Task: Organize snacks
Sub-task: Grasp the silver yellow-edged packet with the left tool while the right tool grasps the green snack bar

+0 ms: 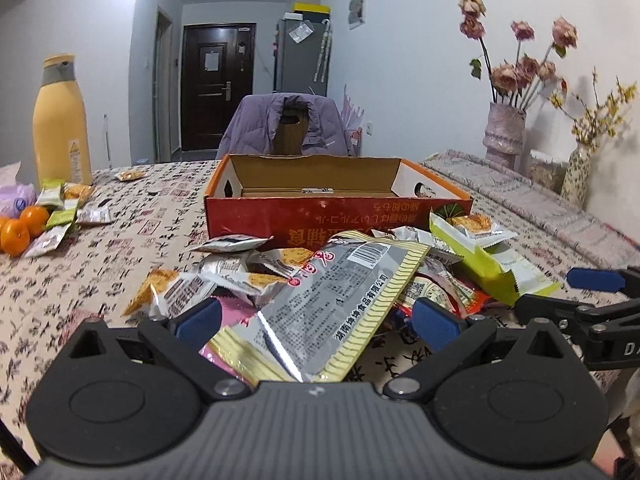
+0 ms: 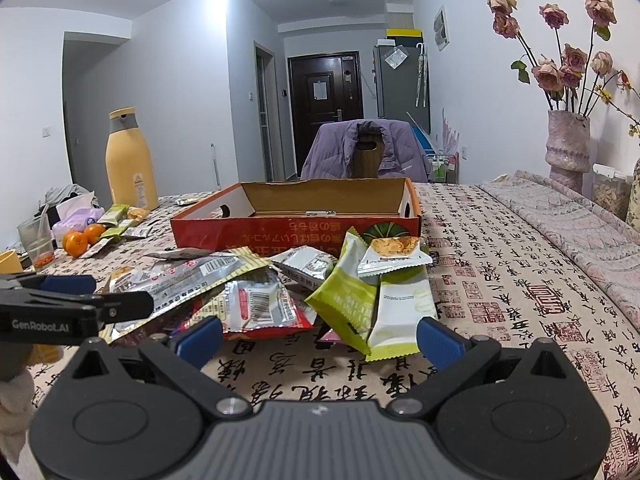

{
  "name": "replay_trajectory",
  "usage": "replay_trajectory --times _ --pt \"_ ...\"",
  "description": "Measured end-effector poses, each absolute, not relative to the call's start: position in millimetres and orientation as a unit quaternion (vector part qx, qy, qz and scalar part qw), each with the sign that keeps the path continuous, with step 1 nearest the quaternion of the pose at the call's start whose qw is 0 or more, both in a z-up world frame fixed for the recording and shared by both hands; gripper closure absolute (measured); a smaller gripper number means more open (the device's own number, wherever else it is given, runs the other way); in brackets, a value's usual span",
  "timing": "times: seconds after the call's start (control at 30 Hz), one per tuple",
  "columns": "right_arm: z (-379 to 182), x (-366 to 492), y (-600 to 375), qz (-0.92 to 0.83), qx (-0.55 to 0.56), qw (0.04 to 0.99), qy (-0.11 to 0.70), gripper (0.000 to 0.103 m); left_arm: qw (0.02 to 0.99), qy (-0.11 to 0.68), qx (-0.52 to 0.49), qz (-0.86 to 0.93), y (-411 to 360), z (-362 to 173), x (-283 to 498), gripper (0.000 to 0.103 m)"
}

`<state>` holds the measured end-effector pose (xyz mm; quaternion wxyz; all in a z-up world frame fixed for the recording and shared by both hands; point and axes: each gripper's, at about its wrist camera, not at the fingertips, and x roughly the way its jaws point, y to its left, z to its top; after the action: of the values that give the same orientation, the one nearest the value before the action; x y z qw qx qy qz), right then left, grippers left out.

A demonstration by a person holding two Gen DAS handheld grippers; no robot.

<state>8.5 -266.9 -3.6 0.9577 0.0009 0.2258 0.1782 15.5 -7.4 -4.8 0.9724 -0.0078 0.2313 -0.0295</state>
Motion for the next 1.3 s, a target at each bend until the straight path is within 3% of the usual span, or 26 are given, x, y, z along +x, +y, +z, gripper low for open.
replay_trajectory --times 0.53,0.6,0.83,1.07,1.3 --pt "-7 19 -272 0.173 0.008 0.956 0.237 0.000 0.953 0.292 0.031 -0.081 -8 -11 77 0.003" --pt "-7 20 -273 0.172 0.010 0.956 0.238 0.000 0.948 0.303 0.019 -0.093 -5 -11 80 0.014" --pt "-10 23 -273 0.172 0.013 0.955 0.242 0.000 0.947 0.305 -0.002 -0.101 -2 -13 75 0.026" --pt "-9 23 -272 0.174 0.012 0.955 0.242 0.000 0.954 0.285 -0.010 -0.093 4 -8 61 0.063" --pt "-9 21 -271 0.174 0.010 0.955 0.240 0.000 0.964 0.253 -0.032 -0.075 9 3 42 0.066"
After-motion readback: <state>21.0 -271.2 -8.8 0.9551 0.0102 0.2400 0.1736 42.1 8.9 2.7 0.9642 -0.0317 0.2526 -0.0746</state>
